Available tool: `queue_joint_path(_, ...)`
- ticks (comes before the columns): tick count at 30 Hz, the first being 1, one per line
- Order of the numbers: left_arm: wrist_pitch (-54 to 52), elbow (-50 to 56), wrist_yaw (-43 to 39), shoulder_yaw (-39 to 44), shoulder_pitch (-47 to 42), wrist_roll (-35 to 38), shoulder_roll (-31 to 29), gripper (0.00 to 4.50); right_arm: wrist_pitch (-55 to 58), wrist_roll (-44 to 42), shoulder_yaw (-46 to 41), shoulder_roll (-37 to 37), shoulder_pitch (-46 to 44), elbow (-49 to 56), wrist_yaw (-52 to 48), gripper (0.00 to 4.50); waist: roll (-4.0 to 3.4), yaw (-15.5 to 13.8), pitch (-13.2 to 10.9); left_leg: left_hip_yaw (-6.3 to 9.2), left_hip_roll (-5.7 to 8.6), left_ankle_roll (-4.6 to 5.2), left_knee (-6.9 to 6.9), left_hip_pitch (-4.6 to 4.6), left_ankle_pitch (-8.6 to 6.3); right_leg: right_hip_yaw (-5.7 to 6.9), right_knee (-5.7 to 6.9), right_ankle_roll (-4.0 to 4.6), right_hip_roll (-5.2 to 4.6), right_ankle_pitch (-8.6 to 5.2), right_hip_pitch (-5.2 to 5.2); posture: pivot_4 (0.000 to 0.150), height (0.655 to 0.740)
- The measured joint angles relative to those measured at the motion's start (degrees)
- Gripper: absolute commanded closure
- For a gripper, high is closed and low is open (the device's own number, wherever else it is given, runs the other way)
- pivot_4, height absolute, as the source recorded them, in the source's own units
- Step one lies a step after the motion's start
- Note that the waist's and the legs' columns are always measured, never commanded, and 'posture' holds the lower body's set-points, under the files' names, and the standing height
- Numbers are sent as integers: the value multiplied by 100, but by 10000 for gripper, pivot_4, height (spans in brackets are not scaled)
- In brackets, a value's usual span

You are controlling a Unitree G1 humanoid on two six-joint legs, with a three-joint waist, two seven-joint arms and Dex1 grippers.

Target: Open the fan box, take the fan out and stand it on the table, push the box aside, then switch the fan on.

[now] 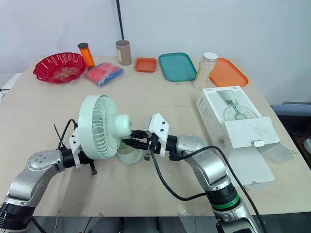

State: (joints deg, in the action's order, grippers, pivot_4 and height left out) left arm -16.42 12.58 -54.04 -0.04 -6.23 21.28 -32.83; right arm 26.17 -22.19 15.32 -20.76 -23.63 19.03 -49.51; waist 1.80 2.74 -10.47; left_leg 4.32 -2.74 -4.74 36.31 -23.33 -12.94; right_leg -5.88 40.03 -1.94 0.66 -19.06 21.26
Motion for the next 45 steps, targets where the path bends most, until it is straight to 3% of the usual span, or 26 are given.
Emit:
queue_joint_path(28,0,52,138,-6,48,-5,49,44558,1,9,2,3,0,-1,14,39248,0,0,0,5,0,0,1,0,0,4,0,0,0,0,-2,1500,7400)
queue_joint_path(45,-153,563,314,455,504,194,-177,44558,-37,0,17,-85,-3,3,-15,39248,-1,21,1,7,-3,0,1,2,0,4,1,1,3,0,-2,1500,7400)
